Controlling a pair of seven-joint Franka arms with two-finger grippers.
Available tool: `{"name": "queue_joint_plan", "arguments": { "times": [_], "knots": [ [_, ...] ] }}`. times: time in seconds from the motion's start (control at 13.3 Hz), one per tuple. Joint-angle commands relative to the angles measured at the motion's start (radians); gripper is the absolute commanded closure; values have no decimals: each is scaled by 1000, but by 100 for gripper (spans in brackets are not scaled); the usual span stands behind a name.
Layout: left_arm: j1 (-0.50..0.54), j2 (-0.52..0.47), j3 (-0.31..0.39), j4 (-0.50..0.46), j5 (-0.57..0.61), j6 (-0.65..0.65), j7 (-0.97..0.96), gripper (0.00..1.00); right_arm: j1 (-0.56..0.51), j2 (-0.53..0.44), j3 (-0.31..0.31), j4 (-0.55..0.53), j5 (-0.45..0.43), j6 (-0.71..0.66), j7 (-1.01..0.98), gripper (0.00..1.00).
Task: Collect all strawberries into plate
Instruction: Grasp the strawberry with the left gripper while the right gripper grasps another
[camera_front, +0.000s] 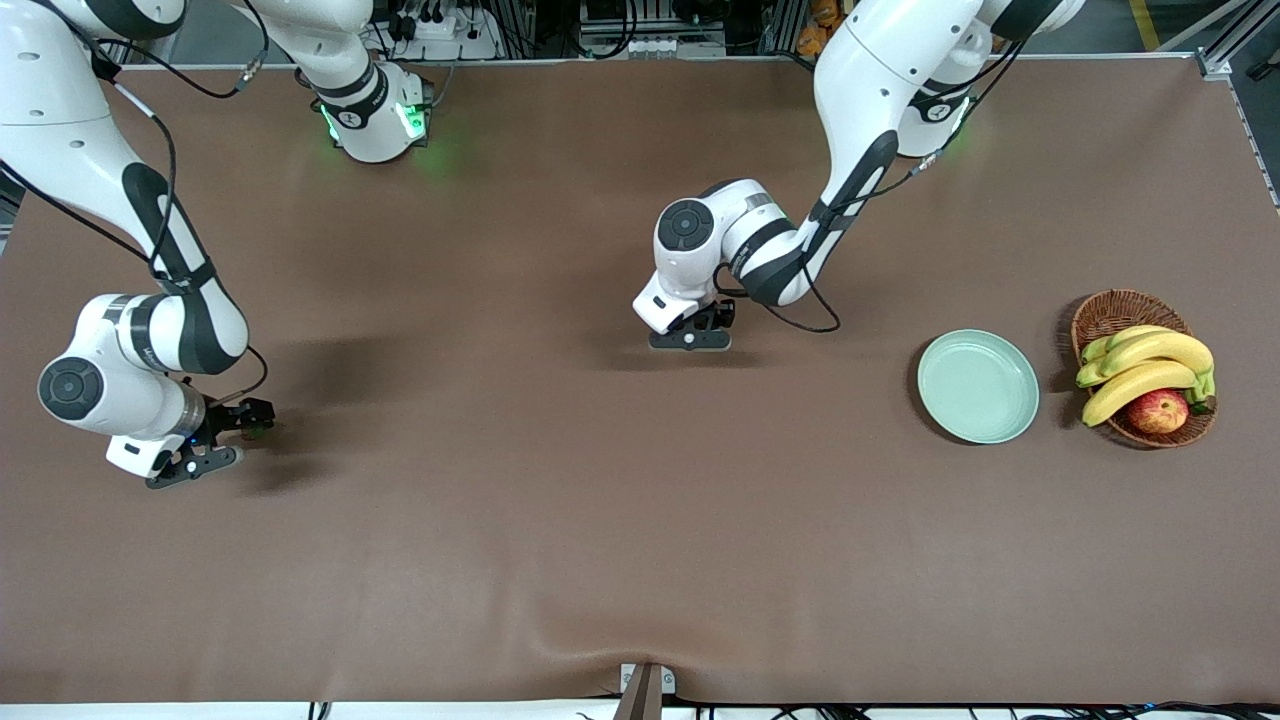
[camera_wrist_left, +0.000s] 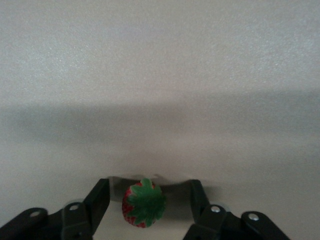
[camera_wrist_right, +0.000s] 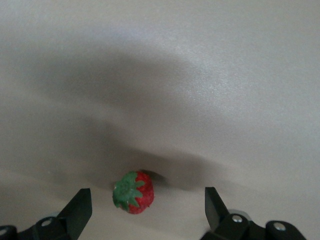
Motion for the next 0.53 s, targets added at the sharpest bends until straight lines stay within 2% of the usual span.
{"name": "queue_joint_plan", "arguments": {
  "times": [0.0, 0.08, 0.23, 0.45],
  "knots": [
    [9, -11, -5, -25, 13, 7, 23, 74, -18, -38, 24, -40, -3, 0, -119, 0],
    [9, -13, -5, -22, 7, 7, 2, 100, -11, -38, 26, -40, -6, 2, -151, 0],
    [28, -22, -5, -25, -6, -2, -17, 100, 8, -38, 26, -40, -14, 10, -238, 0],
    [117, -94, -6, -26, -6, -112, -3, 100, 8, -38, 26, -40, -15, 20, -332, 0]
  ]
}}
